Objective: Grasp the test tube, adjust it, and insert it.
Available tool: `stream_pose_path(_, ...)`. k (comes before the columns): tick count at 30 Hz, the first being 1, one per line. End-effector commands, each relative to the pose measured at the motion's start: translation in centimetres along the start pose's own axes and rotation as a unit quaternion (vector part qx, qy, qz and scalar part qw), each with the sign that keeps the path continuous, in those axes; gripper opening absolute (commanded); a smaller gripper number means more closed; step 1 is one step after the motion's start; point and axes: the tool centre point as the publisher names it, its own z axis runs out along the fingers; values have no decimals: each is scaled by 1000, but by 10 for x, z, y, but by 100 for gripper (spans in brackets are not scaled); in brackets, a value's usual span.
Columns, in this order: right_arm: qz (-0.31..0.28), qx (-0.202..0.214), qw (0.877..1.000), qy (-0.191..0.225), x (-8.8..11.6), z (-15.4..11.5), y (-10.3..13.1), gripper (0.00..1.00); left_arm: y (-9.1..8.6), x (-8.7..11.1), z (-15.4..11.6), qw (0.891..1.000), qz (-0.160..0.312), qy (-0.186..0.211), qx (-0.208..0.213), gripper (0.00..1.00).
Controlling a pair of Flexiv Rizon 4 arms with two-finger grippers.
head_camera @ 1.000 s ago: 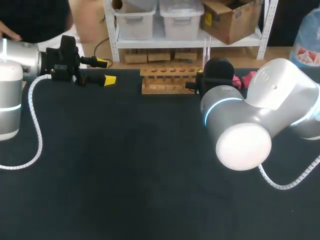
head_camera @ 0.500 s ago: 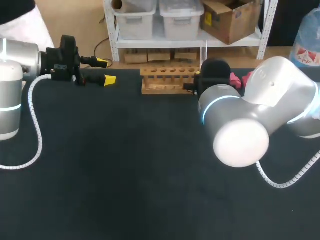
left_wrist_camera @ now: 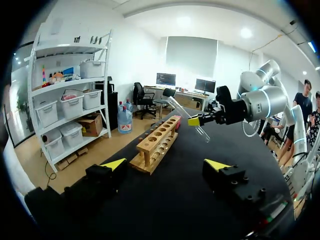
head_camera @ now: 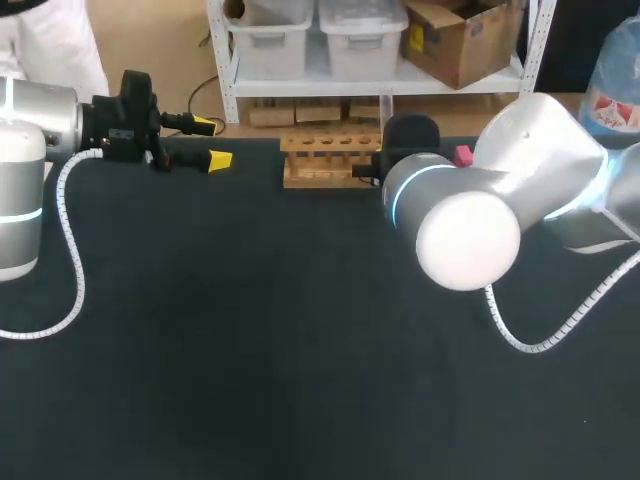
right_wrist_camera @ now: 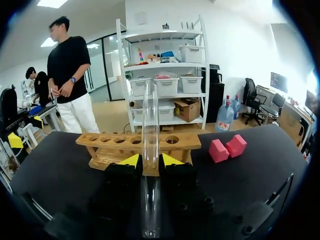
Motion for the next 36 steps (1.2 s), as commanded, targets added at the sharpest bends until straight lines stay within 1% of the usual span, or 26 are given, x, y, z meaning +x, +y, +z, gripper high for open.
stream_pose_path(1,5,-5,1000,8,1,18,-2,0,-1,2,0,1000,1,-3,-2,100)
stream_pose_path(8,4,-7,1000,26,2,26,-1,0,-1,2,0,1000,1,-3,-2,100)
stream_pose_path(14,0,-9,999,46,4,25,-1,0,-1,2,0,1000,1,-3,-2,100)
stream_pose_path(21,0,-9,997,82,11,23,-1,0,-1,2,0,1000,1,-3,-2,100)
stream_pose_path(36,5,-23,992,122,17,32,-2,0,-1,2,0,1000,1,-3,-2,100)
